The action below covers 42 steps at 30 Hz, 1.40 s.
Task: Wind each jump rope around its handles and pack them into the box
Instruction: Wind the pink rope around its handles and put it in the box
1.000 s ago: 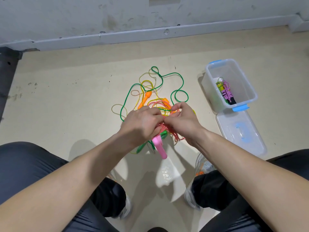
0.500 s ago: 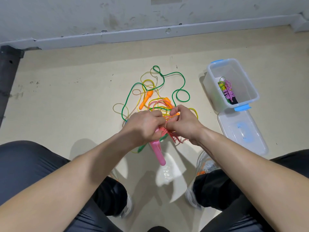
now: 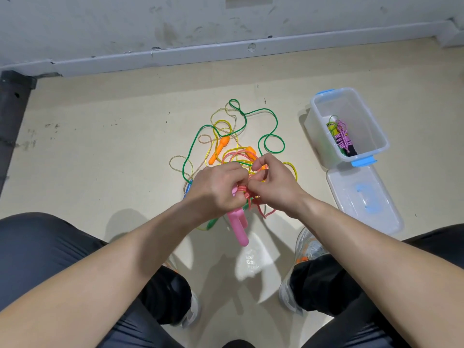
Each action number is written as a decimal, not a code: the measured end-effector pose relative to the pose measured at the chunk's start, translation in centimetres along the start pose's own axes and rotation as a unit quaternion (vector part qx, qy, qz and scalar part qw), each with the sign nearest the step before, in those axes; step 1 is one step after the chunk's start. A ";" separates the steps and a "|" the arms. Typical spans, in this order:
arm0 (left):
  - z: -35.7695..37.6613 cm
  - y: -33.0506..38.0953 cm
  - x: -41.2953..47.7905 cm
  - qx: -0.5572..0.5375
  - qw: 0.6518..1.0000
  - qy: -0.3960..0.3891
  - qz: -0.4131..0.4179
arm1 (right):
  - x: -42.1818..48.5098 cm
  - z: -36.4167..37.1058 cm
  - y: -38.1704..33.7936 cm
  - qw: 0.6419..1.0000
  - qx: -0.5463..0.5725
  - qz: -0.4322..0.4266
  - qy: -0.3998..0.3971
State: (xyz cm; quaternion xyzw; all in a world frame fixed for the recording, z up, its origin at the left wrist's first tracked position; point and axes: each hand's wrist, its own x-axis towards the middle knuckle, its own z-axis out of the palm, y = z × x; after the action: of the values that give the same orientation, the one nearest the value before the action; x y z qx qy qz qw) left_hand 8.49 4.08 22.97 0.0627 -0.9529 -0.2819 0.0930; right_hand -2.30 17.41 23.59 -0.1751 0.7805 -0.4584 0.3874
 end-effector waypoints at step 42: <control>-0.9 1.1 -0.6 -0.175 0.981 0.028 -0.071 | -0.8 1.3 -1.0 0.992 0.128 -0.011 -0.009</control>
State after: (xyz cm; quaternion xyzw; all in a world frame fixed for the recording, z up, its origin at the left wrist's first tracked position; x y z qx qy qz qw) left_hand 9.17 4.59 24.22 0.1213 -0.8786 -0.4488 0.1090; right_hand -0.87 16.66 24.43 -0.1368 0.7099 -0.5574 0.4082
